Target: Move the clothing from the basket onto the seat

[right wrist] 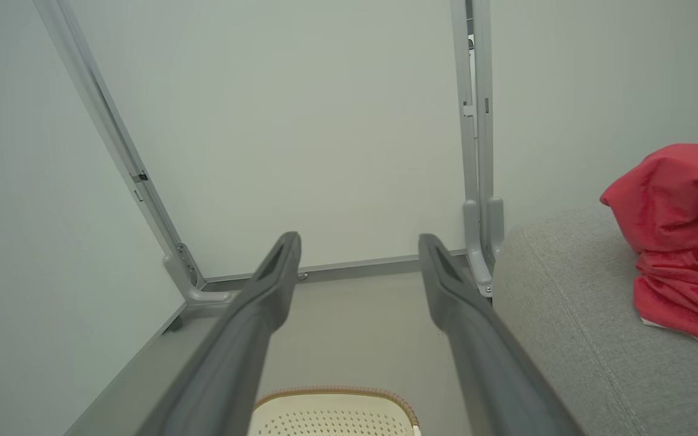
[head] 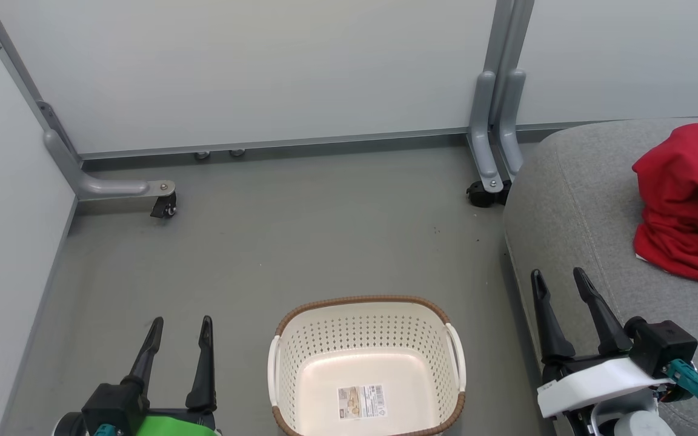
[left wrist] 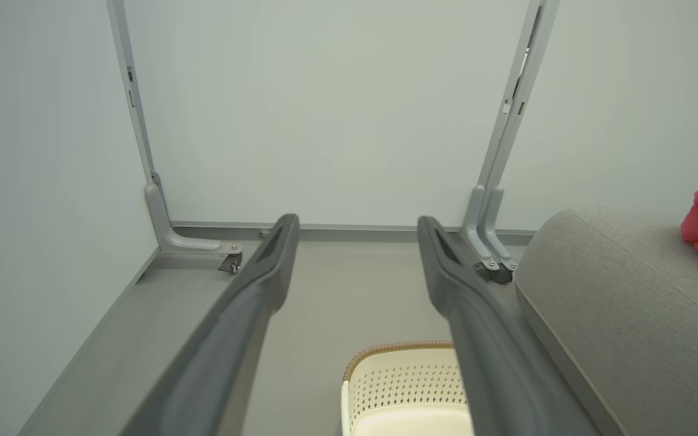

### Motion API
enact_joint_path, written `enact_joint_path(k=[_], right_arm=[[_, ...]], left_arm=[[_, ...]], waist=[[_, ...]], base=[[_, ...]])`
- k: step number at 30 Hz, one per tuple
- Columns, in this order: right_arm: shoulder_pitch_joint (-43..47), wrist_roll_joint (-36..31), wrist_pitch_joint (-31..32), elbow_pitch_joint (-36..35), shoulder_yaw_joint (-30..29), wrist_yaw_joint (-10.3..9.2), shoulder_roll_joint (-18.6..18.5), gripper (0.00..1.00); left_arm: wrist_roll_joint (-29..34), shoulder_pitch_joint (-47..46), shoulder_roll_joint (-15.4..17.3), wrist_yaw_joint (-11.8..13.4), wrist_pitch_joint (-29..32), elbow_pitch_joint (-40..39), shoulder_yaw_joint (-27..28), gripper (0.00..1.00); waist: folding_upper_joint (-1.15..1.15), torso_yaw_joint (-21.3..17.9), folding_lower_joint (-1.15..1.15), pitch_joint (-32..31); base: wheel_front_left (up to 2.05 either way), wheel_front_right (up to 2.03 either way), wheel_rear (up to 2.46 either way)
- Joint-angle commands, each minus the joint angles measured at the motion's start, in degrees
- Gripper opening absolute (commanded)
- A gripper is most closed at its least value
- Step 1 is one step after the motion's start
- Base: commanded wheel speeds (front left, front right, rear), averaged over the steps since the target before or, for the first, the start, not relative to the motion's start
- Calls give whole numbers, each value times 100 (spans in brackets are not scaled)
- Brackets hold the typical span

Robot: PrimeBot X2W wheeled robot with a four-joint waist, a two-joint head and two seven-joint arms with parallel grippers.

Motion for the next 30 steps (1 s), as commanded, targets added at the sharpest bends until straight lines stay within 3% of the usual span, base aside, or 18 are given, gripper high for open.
enact_joint_path(k=[1,15,30], right_arm=[[44,-35,-14,5,-13,-6,18,100],[-18,-241,-14,-27,-155,-6,72,100],[-38,-441,-14,18,-216,-6,80,100]], left_arm=[[-40,82,-1,2,0,6,-6,100],[-32,1,1,1,0,85,75,100],[-270,-2,1,2,0,328,81,100]], waist=[[0,-30,0,-2],[0,-294,0,36],[0,-320,0,48]], base=[[0,0,0],[0,0,0],[0,0,0]])
